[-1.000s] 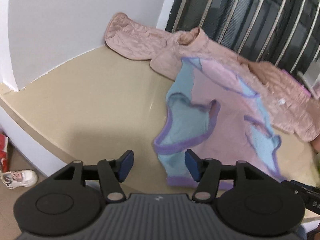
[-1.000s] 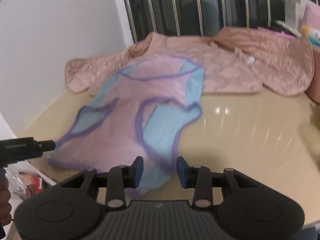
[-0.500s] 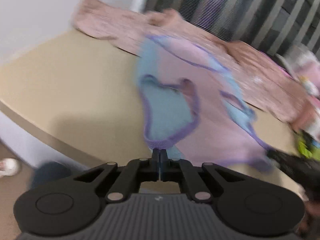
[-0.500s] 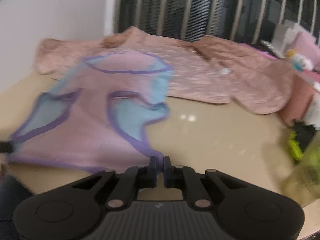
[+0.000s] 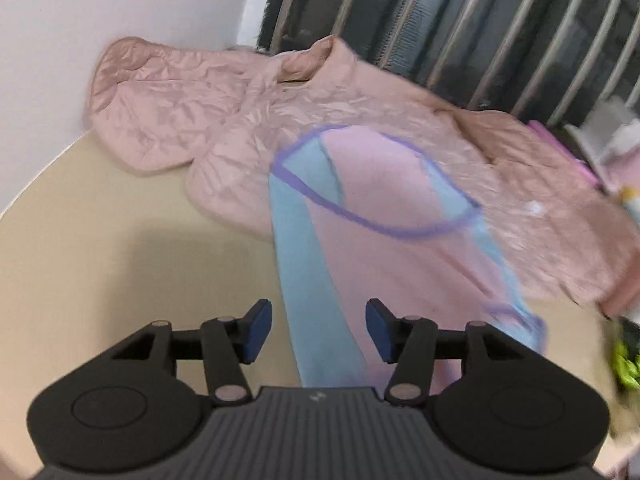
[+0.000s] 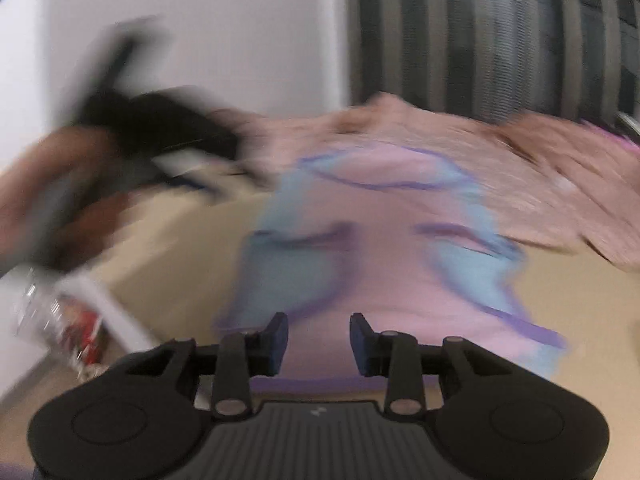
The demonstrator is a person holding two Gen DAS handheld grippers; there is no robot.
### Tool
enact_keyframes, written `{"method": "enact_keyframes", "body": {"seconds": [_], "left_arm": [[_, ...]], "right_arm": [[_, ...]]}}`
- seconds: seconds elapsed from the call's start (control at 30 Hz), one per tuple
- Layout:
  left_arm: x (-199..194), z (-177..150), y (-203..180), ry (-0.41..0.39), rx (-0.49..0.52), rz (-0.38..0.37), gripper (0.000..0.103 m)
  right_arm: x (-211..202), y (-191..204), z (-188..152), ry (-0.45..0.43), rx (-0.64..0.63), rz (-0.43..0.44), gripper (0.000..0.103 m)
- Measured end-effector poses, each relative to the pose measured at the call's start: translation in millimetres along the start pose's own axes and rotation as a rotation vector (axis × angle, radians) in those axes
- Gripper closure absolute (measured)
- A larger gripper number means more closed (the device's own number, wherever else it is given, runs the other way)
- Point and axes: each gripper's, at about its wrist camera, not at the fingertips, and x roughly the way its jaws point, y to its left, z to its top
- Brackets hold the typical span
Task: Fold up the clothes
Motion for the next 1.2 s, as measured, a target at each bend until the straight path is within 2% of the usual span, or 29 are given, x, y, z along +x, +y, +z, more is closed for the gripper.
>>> {"method": "enact_keyframes", "body": {"seconds": [0.07, 0.2, 0.27, 0.3, 0.37, 0.43, 0.5, 0.6, 0.63, 0.7, 0.9, 1.0, 1.13, 1.2], "left_arm": [[23.0, 15.8, 2.4, 0.005, -0.002, 0.028, 0.050], [61.7, 40.2, 6.8, 0.025, -0.008, 0.070, 0.050], [81.1, 52.4, 9.0, 0.036, -0.012, 0.090, 0.051], [89.9, 58.2, 10.2, 0.038, -0.014, 0.099, 0.052], [100.0, 67.5, 13.9, 0.026, -0.029, 0.099, 0.052], [107.0, 77.8, 18.1, 0.024, -0.054, 0.103, 0.056], [115.0, 87.2, 21.3, 0.037, -0.070, 0.094, 0.058], [122.6, 91.5, 14.8, 0.035, -0.005, 0.134, 0.098], [123.8, 91.1, 13.4, 0.031, 0.012, 0.149, 0.100], [119.2, 87.4, 20.0, 0.016, -0.035, 0.147, 0.101], [68.8, 47.2, 40.9, -0.043, -0.111, 0.164, 0.101], [29.5, 4.3, 51.7, -0.050, -0.188, 0.171, 0.101], [-30.9, -72.3, 49.6, -0.059, -0.312, 0.168, 0.101], [-54.6, -98.1, 38.6, -0.046, -0.305, 0.135, 0.101]], "right_arm": [[11.6, 20.2, 0.8, 0.013, -0.056, 0.013, 0.073], [32.0, 25.5, -2.4, 0.052, -0.034, 0.019, 0.075], [33.2, 27.7, -4.8, 0.041, -0.038, 0.021, 0.076], [32.1, 29.3, -5.0, 0.044, -0.040, 0.020, 0.078], [31.1, 27.6, -4.3, 0.051, -0.027, 0.011, 0.089], [32.5, 22.2, -2.6, 0.056, -0.015, 0.007, 0.095], [28.9, 16.9, -4.3, 0.063, -0.007, 0.007, 0.096], [25.2, 13.8, -5.7, 0.068, 0.000, -0.005, 0.098], [24.0, 13.6, -6.3, 0.069, 0.002, -0.013, 0.099], [21.2, 12.7, -7.0, 0.079, -0.007, -0.031, 0.099], [-2.9, -14.2, -17.4, 0.130, -0.026, -0.115, 0.100], [-21.8, -40.3, -25.7, 0.168, -0.027, -0.163, 0.100], [-40.3, -83.1, -35.0, 0.198, 0.001, -0.272, 0.100], [-46.4, -102.5, -38.4, 0.206, 0.013, -0.331, 0.100]]}}
